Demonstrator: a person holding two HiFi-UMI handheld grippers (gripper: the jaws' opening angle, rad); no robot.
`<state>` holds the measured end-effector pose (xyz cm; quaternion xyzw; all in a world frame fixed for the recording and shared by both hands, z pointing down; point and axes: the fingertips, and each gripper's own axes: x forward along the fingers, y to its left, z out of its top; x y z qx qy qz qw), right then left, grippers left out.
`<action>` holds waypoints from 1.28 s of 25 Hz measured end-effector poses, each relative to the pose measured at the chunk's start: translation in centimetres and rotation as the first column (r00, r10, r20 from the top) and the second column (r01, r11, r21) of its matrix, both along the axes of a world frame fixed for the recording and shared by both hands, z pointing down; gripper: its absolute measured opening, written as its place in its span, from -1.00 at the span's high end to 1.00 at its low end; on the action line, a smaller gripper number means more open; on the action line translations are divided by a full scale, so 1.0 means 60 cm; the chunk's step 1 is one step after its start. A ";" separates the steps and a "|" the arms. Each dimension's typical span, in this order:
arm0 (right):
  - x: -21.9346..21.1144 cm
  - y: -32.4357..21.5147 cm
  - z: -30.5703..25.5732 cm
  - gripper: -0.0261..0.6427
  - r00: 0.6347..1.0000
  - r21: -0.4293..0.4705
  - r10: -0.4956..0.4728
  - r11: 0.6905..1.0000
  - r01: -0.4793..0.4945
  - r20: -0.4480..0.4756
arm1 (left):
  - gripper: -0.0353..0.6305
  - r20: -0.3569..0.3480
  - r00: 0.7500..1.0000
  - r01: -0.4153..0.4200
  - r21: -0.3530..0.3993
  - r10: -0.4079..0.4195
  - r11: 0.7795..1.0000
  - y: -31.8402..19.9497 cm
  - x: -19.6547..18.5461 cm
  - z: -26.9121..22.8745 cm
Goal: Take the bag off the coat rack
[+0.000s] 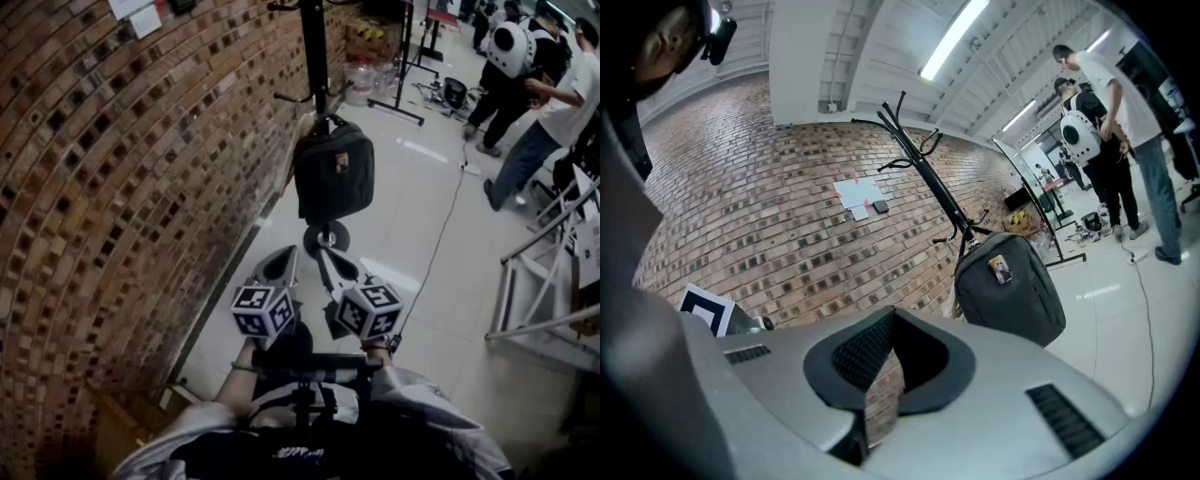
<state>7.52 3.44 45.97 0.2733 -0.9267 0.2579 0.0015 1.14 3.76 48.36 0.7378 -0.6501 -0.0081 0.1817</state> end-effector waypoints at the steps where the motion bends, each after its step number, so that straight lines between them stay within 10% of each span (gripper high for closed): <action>1: -0.007 -0.011 0.001 0.91 1.000 0.004 0.000 1.000 0.000 -0.005 | 0.87 0.001 1.000 -0.001 0.001 0.001 1.000 -0.013 -0.006 -0.001; 32: -0.215 -0.424 -0.025 0.72 0.943 -0.027 0.325 0.945 -0.327 -0.069 | 0.87 -0.081 0.975 -0.205 0.045 0.208 0.978 -0.375 -0.265 -0.024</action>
